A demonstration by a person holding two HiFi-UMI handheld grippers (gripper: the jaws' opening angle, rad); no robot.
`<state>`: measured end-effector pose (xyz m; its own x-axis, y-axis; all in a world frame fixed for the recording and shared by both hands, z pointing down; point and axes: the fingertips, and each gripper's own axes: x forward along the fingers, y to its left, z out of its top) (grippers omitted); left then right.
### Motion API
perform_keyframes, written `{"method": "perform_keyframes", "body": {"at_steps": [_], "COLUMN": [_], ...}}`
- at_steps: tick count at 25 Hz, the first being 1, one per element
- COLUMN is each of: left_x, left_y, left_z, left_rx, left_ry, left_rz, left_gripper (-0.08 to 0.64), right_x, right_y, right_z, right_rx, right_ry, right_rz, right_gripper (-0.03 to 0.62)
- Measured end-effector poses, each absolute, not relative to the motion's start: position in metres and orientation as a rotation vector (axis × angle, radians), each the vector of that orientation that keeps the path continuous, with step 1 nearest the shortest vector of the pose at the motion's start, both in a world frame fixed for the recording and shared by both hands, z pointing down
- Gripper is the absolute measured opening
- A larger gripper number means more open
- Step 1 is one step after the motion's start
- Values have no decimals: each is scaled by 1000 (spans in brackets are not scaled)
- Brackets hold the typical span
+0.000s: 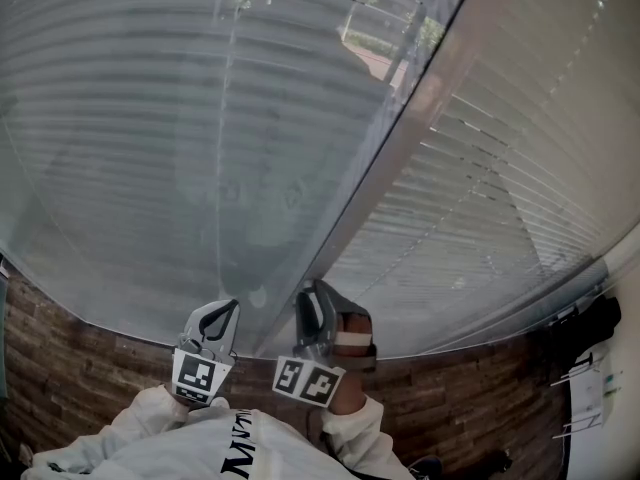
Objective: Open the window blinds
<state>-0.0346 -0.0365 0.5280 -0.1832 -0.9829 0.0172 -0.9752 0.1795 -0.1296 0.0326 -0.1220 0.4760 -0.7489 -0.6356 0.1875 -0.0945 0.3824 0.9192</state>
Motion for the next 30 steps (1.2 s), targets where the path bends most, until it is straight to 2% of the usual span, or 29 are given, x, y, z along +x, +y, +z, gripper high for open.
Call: {"method": "perform_keyframes", "body": {"at_steps": [6, 10, 26, 30], "left_x": [-34, -34, -32, -32], "left_y": [-37, -38, -39, -40], "left_z": [528, 529, 531, 532], "left_rx": [-1962, -1964, -1976, -1977], "left_ry": [2359, 2358, 2356, 2356], "left_rz": [-165, -178, -193, -196], "left_gripper": [0, 0, 0, 0], "right_x": [30, 29, 34, 39], "right_y": [-127, -126, -133, -139], "right_z": [478, 477, 470, 470], "right_rx": [624, 685, 799, 796], "right_ry": [-2054, -2167, -2799, -2906], "right_rz": [-1402, -1269, 7, 564], "right_gripper": [155, 129, 128, 127]}}
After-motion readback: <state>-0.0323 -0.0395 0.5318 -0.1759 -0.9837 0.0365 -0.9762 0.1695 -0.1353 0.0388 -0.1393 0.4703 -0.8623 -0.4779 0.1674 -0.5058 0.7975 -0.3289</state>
